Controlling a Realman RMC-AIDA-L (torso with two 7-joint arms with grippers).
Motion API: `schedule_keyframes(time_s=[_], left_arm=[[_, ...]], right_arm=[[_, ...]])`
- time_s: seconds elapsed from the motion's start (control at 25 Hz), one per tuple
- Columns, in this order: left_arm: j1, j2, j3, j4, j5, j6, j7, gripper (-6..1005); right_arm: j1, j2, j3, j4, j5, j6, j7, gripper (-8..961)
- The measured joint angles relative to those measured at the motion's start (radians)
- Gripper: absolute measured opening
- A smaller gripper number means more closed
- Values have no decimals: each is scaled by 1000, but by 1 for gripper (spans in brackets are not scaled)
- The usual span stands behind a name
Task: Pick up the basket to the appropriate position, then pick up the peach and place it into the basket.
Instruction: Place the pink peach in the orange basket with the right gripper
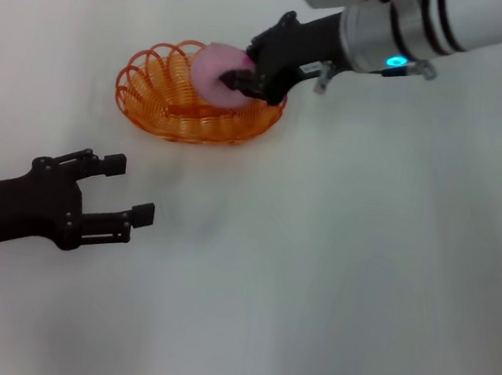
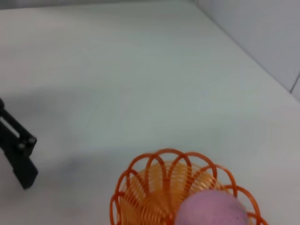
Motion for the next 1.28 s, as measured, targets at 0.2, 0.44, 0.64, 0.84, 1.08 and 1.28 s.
schedule_keyframes(time_s=[0.2,0.44,0.64,0.84,1.08,1.28], left_arm=[[-7,0,-1,0,0,1,1,890],[-9,0,0,0,0,4,4,889],[-10,0,0,0,0,10,4,888],[-11,0,1,0,0,11,4,888],[-11,0,2,-1,1,11,4,888],[-11,0,2,-1,3,12,4,888]], right_arm=[[3,3,-85,81,185,79,-85,230],[10,7,-159,116,294,125,-137,230],[13,7,-179,119,312,134,-138,230],[15,5,-181,118,313,134,-141,230],[14,4,-181,120,314,156,-148,271],[13,4,-181,126,315,173,-142,433]])
